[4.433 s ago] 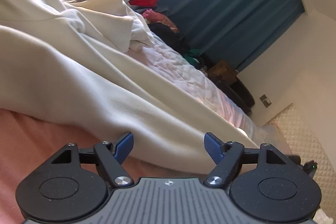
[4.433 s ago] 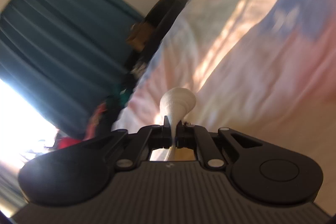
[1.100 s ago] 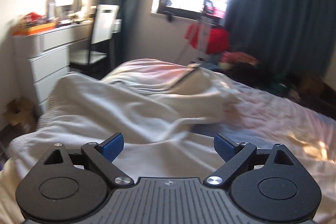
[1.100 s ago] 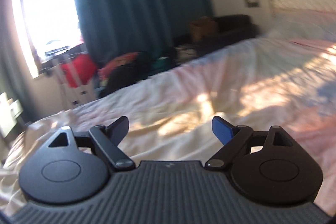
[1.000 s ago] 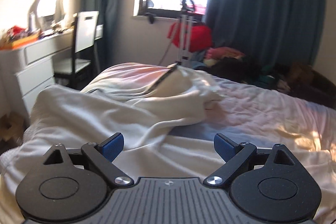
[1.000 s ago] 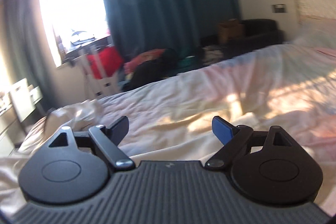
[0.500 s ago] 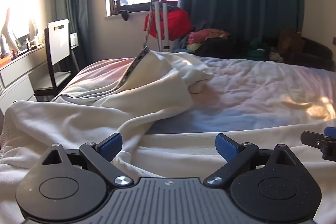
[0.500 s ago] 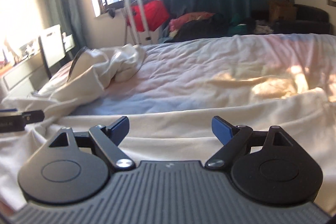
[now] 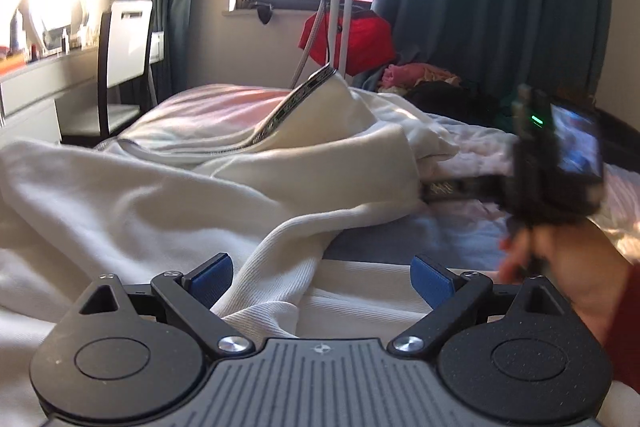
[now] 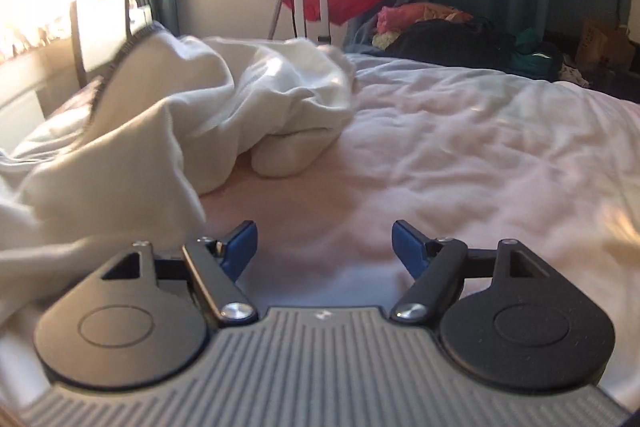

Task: Fold clothes
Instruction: 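Grasp the sweatpants hem with the right gripper and lift it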

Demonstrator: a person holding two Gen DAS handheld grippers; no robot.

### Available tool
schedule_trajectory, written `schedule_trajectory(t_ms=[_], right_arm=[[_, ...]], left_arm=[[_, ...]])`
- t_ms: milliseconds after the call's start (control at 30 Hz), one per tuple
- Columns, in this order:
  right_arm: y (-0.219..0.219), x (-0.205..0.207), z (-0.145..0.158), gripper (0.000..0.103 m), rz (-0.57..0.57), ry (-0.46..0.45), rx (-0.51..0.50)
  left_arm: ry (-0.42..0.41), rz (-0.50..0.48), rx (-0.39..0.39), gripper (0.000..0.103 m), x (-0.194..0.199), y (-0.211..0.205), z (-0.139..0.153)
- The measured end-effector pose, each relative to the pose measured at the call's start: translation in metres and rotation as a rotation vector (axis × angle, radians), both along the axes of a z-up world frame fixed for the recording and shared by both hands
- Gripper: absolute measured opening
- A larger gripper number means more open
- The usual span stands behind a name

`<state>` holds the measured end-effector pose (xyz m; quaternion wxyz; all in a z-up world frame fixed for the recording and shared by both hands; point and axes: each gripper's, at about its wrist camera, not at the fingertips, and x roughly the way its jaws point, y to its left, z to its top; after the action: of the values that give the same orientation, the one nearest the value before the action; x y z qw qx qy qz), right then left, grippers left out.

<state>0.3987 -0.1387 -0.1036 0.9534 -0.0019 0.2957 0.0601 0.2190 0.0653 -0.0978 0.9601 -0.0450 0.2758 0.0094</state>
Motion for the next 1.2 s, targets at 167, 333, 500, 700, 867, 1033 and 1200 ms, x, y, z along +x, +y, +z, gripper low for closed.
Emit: schedule_trajectory(t_ms=[167,333,500,700,867,1033,1200], right_arm=[[0.037,0.058,-0.001,0.076,0.043,-0.045,-0.06],[0.044,0.075,-0.003,0.015,0.048,-0.06,-0.228],[-0.002,0.056,0.017,0.012,-0.018,-0.106,-0.438],[-0.094,0.025,0.064,0.011,-0.125,-0.143,-0.73],[-0.168,0.013,0.102,0.011,-0.262,-0.124,-0.951],[-0.228,-0.001,0.101,0.011,-0.37,-0.034,-1.019],[-0.256,-0.039,0.043,0.012,-0.379,0.077,-0.93]], left_arm=[[0.004,-0.019,-0.084,0.097,0.017,0.015,-0.015],[-0.036,-0.08,-0.089,0.097,0.014,0.013,-0.016],[-0.048,-0.095,-0.094,0.097,0.012,0.01,-0.013],[-0.051,-0.106,-0.081,0.097,0.012,0.002,-0.009],[-0.079,-0.16,-0.069,0.097,0.009,-0.004,-0.004],[-0.069,-0.189,-0.06,0.097,0.01,-0.008,-0.008],[-0.049,-0.198,-0.056,0.097,0.015,-0.014,-0.016]])
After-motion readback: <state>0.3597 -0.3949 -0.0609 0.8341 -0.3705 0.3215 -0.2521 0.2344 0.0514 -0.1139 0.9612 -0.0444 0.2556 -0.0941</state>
